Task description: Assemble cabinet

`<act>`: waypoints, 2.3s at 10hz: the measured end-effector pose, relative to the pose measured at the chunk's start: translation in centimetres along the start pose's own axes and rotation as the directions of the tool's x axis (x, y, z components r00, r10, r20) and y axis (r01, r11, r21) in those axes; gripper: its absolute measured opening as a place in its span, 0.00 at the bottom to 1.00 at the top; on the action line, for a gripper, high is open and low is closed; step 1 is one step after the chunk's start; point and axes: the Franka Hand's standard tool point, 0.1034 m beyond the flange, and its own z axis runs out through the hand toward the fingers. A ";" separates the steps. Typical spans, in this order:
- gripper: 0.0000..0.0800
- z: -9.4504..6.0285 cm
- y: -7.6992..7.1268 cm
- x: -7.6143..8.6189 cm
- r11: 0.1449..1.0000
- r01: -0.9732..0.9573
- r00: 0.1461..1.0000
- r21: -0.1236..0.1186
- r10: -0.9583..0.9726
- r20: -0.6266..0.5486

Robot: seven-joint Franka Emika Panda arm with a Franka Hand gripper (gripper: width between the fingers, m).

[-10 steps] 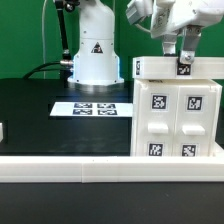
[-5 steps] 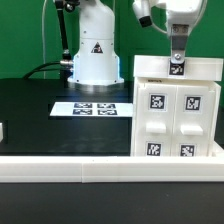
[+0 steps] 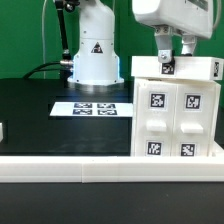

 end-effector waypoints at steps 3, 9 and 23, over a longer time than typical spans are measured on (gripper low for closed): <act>0.69 0.0 -0.2 0.4 0.949 -0.314 0.949 -0.003 0.314 -0.015; 0.69 0.0 -0.1 0.3 0.803 -0.596 0.803 0.013 0.596 -0.012; 0.69 -0.2 -0.8 -0.6 -0.327 -0.945 -0.326 0.003 0.943 0.069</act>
Offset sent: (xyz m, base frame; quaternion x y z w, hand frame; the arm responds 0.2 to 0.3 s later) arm -0.0003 0.0015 -0.0019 -0.0127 0.0081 0.0726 0.9973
